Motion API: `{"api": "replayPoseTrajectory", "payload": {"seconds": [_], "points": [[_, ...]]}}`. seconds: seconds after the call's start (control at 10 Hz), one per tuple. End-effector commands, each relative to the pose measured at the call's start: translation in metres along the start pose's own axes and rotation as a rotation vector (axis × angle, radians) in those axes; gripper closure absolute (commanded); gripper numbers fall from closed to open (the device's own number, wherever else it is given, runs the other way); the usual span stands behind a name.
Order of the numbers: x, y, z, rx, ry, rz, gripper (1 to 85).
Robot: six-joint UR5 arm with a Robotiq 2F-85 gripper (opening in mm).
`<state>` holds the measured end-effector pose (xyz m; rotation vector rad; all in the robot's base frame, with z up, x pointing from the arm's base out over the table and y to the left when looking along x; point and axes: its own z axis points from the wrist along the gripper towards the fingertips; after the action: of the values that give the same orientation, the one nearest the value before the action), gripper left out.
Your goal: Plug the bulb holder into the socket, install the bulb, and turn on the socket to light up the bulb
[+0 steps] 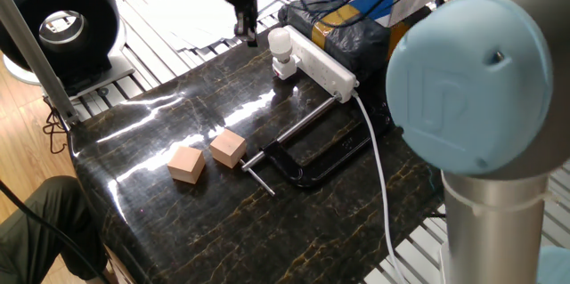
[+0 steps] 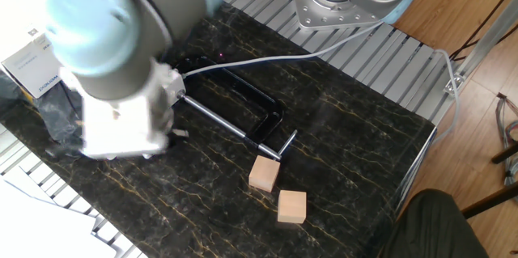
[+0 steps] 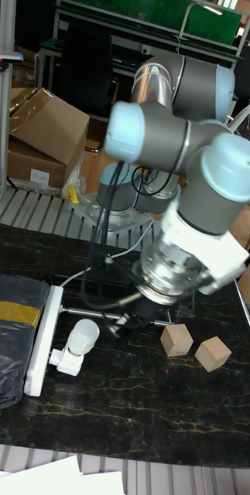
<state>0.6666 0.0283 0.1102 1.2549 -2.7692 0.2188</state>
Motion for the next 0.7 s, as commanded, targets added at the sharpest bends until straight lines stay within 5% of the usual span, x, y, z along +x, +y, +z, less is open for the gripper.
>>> {"api": "replayPoseTrajectory", "payload": {"seconds": [0.0, 0.1, 0.2, 0.3, 0.6], "points": [[-0.025, 0.008, 0.025, 0.094, -0.002, -0.155, 84.7], [-0.028, -0.001, 0.036, 0.138, 0.010, -0.190, 84.7], [-0.026, -0.001, 0.046, 0.135, 0.030, -0.226, 84.7], [-0.007, -0.010, 0.053, 0.171, 0.116, -0.243, 84.7], [0.002, 0.001, 0.071, 0.141, 0.158, -0.255, 84.7]]}}
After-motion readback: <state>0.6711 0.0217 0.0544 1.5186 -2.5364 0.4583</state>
